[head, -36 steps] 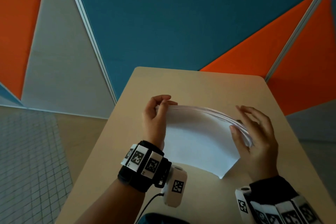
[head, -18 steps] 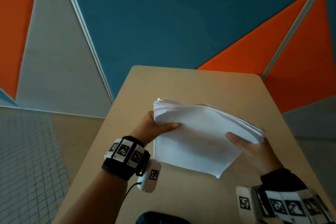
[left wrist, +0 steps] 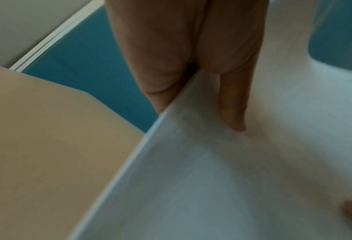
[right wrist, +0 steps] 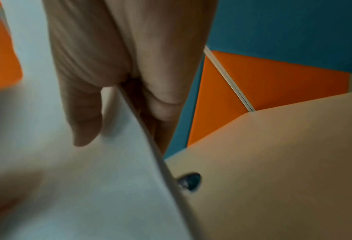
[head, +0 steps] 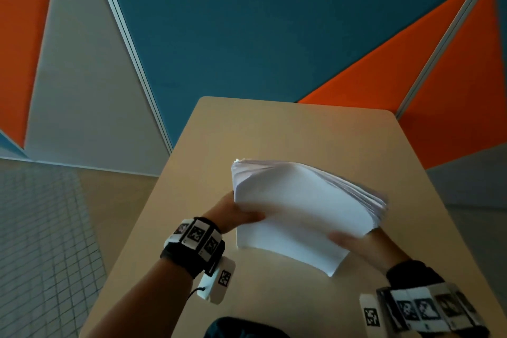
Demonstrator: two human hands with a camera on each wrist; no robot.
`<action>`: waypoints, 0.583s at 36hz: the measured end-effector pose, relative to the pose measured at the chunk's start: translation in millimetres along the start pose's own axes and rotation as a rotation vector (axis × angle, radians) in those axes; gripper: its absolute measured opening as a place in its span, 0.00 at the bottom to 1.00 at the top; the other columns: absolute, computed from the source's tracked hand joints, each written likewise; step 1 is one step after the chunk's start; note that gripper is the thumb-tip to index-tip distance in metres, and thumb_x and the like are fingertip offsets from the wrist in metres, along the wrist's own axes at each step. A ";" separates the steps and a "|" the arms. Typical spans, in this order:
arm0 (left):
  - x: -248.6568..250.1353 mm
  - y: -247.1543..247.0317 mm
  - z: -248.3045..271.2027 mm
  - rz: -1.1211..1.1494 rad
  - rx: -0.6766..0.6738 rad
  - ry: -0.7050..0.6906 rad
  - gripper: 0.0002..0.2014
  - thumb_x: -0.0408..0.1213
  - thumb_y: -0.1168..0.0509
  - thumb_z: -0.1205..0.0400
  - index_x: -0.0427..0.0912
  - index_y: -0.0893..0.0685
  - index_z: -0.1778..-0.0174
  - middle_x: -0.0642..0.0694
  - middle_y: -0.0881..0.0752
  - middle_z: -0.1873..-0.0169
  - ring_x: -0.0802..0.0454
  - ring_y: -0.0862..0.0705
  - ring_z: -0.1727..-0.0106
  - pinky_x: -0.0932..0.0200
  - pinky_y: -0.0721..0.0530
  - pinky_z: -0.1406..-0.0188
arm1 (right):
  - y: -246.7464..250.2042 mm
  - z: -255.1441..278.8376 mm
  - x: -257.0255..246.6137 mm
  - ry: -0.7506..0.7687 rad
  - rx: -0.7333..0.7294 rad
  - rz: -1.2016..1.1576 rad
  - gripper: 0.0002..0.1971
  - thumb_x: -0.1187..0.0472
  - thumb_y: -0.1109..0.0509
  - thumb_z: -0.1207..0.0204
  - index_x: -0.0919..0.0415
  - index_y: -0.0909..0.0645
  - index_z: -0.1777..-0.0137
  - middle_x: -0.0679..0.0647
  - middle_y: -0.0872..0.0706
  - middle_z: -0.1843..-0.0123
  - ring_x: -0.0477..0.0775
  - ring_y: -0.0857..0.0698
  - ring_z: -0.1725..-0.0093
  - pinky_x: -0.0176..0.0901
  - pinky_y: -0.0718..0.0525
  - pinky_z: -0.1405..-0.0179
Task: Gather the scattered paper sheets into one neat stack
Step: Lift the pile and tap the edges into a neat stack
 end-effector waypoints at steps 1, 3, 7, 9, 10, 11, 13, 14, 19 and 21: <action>-9.9 -2.9 -0.2 -0.040 -0.018 0.030 0.34 0.47 0.23 0.44 0.52 0.22 0.39 0.42 0.17 0.38 0.46 0.19 0.36 0.44 0.20 0.32 | -5.7 -0.2 7.3 -0.036 -0.032 0.048 0.20 0.71 0.26 0.30 0.42 0.25 0.56 0.48 0.15 0.54 0.36 0.15 0.55 0.27 0.20 0.55; -25.4 -7.8 0.6 -0.100 -0.047 0.091 0.35 0.36 0.21 0.35 0.41 0.24 0.32 0.39 0.20 0.35 0.47 0.22 0.35 0.45 0.24 0.29 | -12.1 0.4 23.2 -0.108 -0.056 0.095 0.20 0.68 0.25 0.30 0.42 0.26 0.51 0.47 0.17 0.49 0.51 0.17 0.44 0.40 0.24 0.42; -32.6 -4.1 -0.7 -0.143 0.003 0.102 0.28 0.33 0.25 0.30 0.36 0.23 0.33 0.36 0.19 0.35 0.50 0.22 0.38 0.51 0.23 0.33 | -10.3 3.0 26.8 -0.132 -0.011 0.099 0.22 0.67 0.28 0.28 0.50 0.29 0.39 0.49 0.19 0.45 0.49 0.21 0.45 0.34 0.24 0.44; -30.0 1.5 -1.0 -0.132 0.066 0.087 0.29 0.39 0.24 0.33 0.35 0.20 0.36 0.35 0.17 0.36 0.49 0.20 0.40 0.47 0.21 0.33 | -4.7 1.8 25.9 -0.110 0.036 0.107 0.16 0.67 0.29 0.27 0.53 0.24 0.41 0.41 0.16 0.53 0.37 0.18 0.54 0.20 0.24 0.55; -30.2 3.4 -0.6 -0.116 0.091 0.072 0.32 0.45 0.25 0.37 0.35 0.19 0.37 0.35 0.16 0.38 0.46 0.18 0.40 0.44 0.20 0.33 | -5.1 1.3 25.1 -0.114 0.030 0.115 0.08 0.67 0.30 0.26 0.55 0.21 0.51 0.37 0.15 0.62 0.31 0.19 0.63 0.15 0.25 0.64; -32.7 3.8 -1.1 -0.109 0.102 0.060 0.36 0.51 0.26 0.41 0.36 0.18 0.38 0.35 0.16 0.38 0.44 0.17 0.39 0.43 0.20 0.33 | -6.9 0.1 27.1 -0.140 0.011 0.139 0.07 0.66 0.30 0.25 0.55 0.23 0.61 0.38 0.17 0.69 0.32 0.21 0.69 0.14 0.26 0.71; -45.1 -0.9 -2.4 -0.145 0.072 0.077 0.41 0.55 0.29 0.45 0.38 0.19 0.37 0.37 0.16 0.38 0.44 0.18 0.36 0.43 0.21 0.32 | -11.0 -0.4 38.4 -0.211 -0.022 0.157 0.08 0.64 0.29 0.26 0.54 0.25 0.57 0.47 0.17 0.62 0.38 0.22 0.64 0.16 0.25 0.65; -53.7 -5.9 -3.3 -0.177 0.026 0.114 0.41 0.54 0.28 0.44 0.38 0.21 0.35 0.38 0.18 0.36 0.44 0.20 0.34 0.45 0.23 0.30 | -15.9 -1.2 42.7 -0.230 -0.051 0.178 0.14 0.64 0.27 0.27 0.52 0.28 0.48 0.52 0.17 0.52 0.44 0.21 0.56 0.25 0.23 0.52; -85.9 -22.5 -2.5 -0.314 -0.058 0.258 0.41 0.55 0.29 0.38 0.38 0.23 0.30 0.36 0.20 0.31 0.43 0.22 0.31 0.48 0.24 0.29 | -28.2 -6.4 68.4 -0.285 -0.067 0.209 0.19 0.61 0.26 0.28 0.55 0.26 0.38 0.62 0.19 0.33 0.56 0.21 0.41 0.50 0.24 0.38; -85.8 -21.4 -3.2 -0.292 -0.028 0.270 0.46 0.62 0.34 0.43 0.35 0.20 0.33 0.34 0.17 0.35 0.44 0.18 0.37 0.49 0.20 0.35 | -28.1 -8.6 72.4 -0.297 -0.037 0.202 0.22 0.61 0.28 0.27 0.62 0.25 0.33 0.63 0.18 0.33 0.58 0.20 0.40 0.49 0.24 0.38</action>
Point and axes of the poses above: each hand's wrist, its own z-axis away from the middle knuckle, its own y-axis out of the back of the hand, x = y × z, the point moved 7 cm from there along -z, towards the middle knuckle
